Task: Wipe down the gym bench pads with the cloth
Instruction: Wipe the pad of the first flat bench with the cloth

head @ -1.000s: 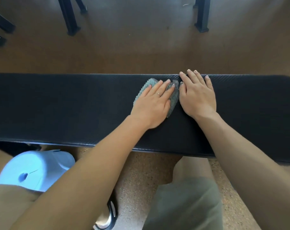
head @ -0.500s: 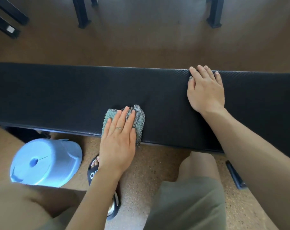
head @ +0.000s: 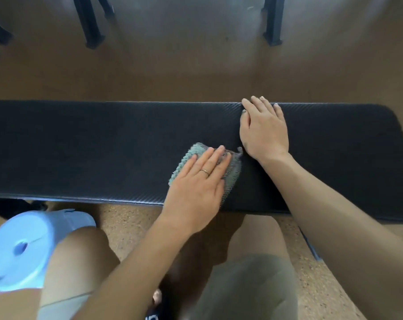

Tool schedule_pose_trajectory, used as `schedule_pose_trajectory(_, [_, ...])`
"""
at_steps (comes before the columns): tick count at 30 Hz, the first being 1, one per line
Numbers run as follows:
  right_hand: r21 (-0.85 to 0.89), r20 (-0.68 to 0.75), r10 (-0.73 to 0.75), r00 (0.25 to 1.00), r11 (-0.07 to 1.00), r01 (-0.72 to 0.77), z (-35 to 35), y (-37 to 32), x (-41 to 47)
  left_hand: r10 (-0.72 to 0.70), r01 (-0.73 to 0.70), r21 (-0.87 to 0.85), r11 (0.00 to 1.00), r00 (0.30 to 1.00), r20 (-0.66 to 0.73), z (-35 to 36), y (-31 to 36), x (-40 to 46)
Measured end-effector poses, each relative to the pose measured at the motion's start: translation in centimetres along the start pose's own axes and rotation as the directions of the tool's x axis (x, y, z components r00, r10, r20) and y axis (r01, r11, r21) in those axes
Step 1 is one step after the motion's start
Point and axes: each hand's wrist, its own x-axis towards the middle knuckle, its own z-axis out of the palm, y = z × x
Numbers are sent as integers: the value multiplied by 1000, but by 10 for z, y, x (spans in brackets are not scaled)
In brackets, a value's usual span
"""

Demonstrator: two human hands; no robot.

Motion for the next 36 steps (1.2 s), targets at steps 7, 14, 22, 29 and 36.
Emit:
schedule_pose_trajectory(7, [95,-50,40,998,995,-35,0,-5,0,-201,201,-35,979,980,11,-14,-52,35])
schedule_pose_trajectory(14, [102,-135,309,942,950,-297,-33,26,-37,142,-139,-54,989,988,55,-11,12,108])
schedule_pose_trajectory(22, [-121,-4,435,900,893,-433,-51,58,-92,308,-305,-45,951,945,111,-23,16,182])
schedule_pose_trajectory(29, [-106,-47,455,889,883,-457,-48,58,-92,305,-304,-31,952,946,109,-22,22,196])
schedule_pose_trajectory(36, [57,23,440,898,896,-441,-55,71,-89,506,-510,7,860,856,108,-9,64,76])
